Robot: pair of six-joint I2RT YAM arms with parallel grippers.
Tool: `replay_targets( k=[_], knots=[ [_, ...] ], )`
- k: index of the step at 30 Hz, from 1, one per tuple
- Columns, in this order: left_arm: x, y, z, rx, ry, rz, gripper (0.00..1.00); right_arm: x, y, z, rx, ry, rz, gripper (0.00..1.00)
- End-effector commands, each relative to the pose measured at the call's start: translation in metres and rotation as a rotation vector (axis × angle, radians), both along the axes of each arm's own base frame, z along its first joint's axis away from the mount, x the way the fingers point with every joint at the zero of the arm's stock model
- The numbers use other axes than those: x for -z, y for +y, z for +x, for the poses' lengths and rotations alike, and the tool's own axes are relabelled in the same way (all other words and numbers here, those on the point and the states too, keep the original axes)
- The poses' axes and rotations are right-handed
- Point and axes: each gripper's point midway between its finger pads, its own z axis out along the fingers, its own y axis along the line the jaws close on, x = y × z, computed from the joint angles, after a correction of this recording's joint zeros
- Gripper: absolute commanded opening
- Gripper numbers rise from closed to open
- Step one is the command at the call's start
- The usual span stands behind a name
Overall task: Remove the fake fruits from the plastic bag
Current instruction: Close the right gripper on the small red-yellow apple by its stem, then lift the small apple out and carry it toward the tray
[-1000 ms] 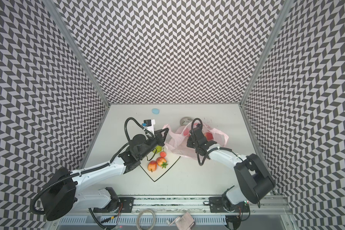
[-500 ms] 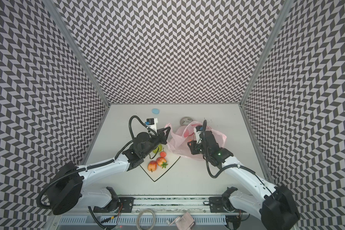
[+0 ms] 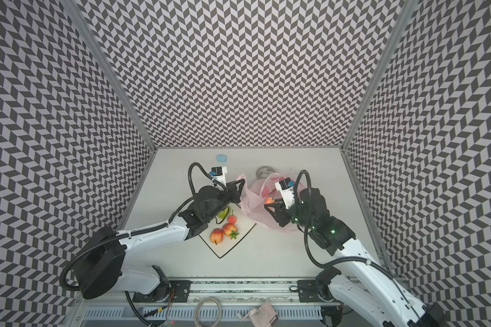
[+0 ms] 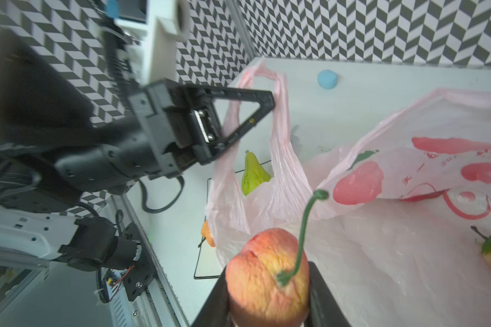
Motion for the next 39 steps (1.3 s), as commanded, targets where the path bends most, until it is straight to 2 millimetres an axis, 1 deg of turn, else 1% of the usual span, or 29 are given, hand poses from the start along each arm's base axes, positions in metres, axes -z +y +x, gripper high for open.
replay_targets(
  k=[1, 5, 7, 10, 12, 14, 18, 22, 24, 25, 26, 27, 29, 31, 34, 39],
  knots=[
    [-0.012, -0.004, 0.005, -0.009, -0.003, -0.04, 0.0, -0.041, 0.006, -0.017, -0.099, -0.122, 0.062, 0.33],
    [-0.008, -0.007, 0.004, 0.003, 0.008, -0.038, 0.0, -0.066, 0.012, -0.036, -0.189, -0.168, 0.095, 0.33],
    [-0.011, -0.007, 0.004, 0.005, 0.005, -0.041, 0.0, -0.071, 0.016, -0.046, -0.233, -0.176, 0.097, 0.33],
    [-0.015, -0.006, 0.004, 0.004, -0.008, -0.041, 0.0, -0.072, 0.028, -0.063, -0.282, -0.173, 0.09, 0.33],
    [-0.018, -0.004, 0.004, 0.0, -0.014, -0.042, 0.0, -0.067, 0.041, -0.076, -0.323, -0.151, 0.065, 0.33],
    [-0.021, -0.004, 0.003, 0.002, -0.018, -0.048, 0.0, -0.056, 0.057, -0.092, -0.369, -0.127, 0.028, 0.33],
    [-0.022, -0.004, 0.002, 0.005, -0.02, -0.054, 0.0, -0.032, 0.079, -0.114, -0.412, -0.104, -0.011, 0.33],
    [-0.024, -0.006, 0.002, 0.014, -0.032, -0.034, 0.0, 0.01, 0.095, -0.131, -0.425, -0.096, -0.089, 0.33],
    [-0.024, -0.006, 0.002, 0.015, -0.035, -0.028, 0.0, 0.029, 0.103, -0.134, -0.414, -0.103, -0.117, 0.33],
    [-0.024, -0.006, 0.002, 0.012, -0.038, -0.027, 0.0, 0.043, 0.108, -0.134, -0.407, -0.102, -0.135, 0.33],
    [-0.024, -0.006, 0.002, 0.011, -0.039, -0.025, 0.0, 0.05, 0.112, -0.133, -0.401, -0.1, -0.141, 0.33],
    [-0.025, -0.006, 0.002, 0.012, -0.039, -0.026, 0.0, 0.062, 0.116, -0.131, -0.385, -0.091, -0.152, 0.33],
    [-0.025, -0.005, 0.002, 0.011, -0.039, -0.026, 0.0, 0.08, 0.124, -0.124, -0.339, -0.077, -0.174, 0.33],
    [-0.024, -0.003, 0.002, 0.007, -0.039, -0.022, 0.0, 0.099, 0.129, -0.111, -0.261, -0.053, -0.215, 0.34],
    [-0.024, -0.002, 0.0, 0.008, -0.037, -0.022, 0.0, 0.118, 0.14, -0.1, -0.209, -0.033, -0.267, 0.34],
    [-0.025, 0.002, -0.003, 0.004, -0.04, -0.024, 0.0, 0.148, 0.161, -0.091, -0.154, 0.028, -0.274, 0.33]
  ],
)
